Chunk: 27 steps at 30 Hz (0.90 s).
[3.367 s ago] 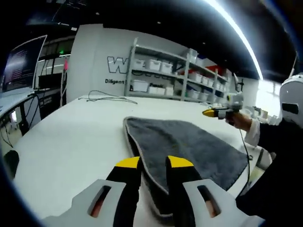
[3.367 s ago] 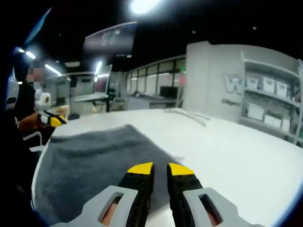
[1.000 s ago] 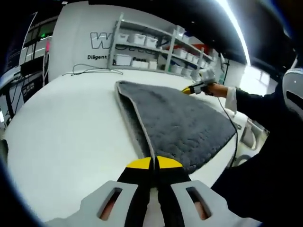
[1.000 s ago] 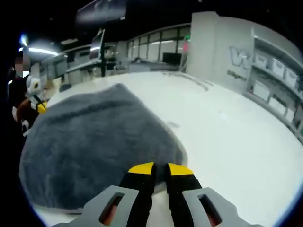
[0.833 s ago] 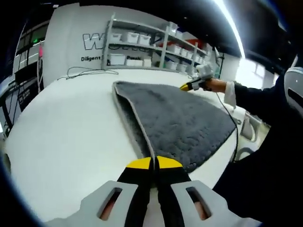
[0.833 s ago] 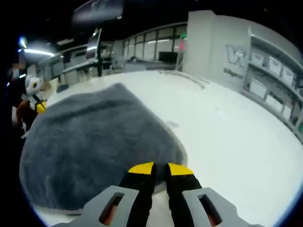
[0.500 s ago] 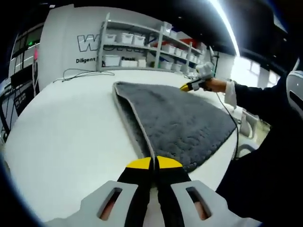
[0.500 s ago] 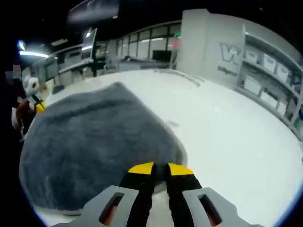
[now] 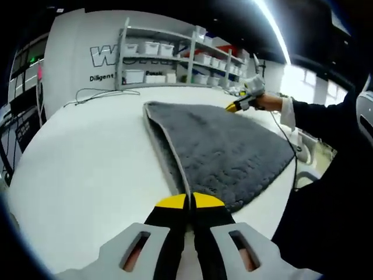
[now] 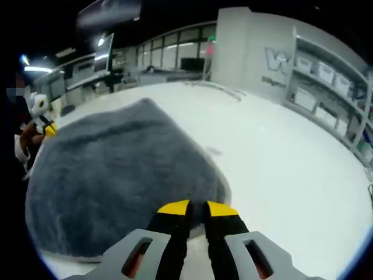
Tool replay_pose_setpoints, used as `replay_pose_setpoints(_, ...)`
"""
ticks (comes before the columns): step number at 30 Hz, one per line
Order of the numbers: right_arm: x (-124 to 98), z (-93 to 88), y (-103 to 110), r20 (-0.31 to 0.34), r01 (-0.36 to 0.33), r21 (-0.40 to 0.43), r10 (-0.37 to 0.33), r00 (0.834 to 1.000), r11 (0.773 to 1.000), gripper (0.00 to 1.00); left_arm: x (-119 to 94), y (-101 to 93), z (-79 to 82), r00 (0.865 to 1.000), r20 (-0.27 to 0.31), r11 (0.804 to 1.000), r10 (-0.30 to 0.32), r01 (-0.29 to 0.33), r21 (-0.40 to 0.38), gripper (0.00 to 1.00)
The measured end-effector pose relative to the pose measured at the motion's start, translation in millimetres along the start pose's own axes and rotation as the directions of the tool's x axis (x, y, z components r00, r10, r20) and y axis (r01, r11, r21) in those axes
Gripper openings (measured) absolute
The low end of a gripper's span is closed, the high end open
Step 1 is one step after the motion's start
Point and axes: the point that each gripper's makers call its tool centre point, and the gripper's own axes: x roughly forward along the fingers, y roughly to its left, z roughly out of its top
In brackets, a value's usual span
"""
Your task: Open the folded towel by lifting each exposed corner and separating the folded layers until the towel lies flat within the target outline without major curled edges
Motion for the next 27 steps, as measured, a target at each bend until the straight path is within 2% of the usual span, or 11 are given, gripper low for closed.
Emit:
replay_pose_setpoints(8,-6.5,-4.9,5.9,0.023,0.024,0.031,-0.025,0.999,0.999,0.06,2.0,11.1,-0.8,1.000,-0.013,1.000,-0.018,0.018,0.001,0.02)
replay_pose_setpoints(15,-10.4,-7.9,13.1,0.009,0.045,0.045,-0.046,0.999,0.998,0.07,2.5,19.0,0.4,0.999,-0.029,0.999,-0.015,0.016,0.032,0.02)
replay_pose_setpoints(20,-13.8,-10.8,16.1,-0.001,0.049,0.071,-0.049,0.999,0.996,0.07,3.3,24.8,1.3,0.999,-0.029,1.000,-0.023,0.023,0.012,0.02)
replay_pose_setpoints(27,-17.5,-14.3,18.8,-0.013,0.069,0.063,-0.068,0.998,0.996,0.07,4.4,32.3,3.2,1.000,-0.018,1.000,-0.017,0.017,-0.011,0.02)
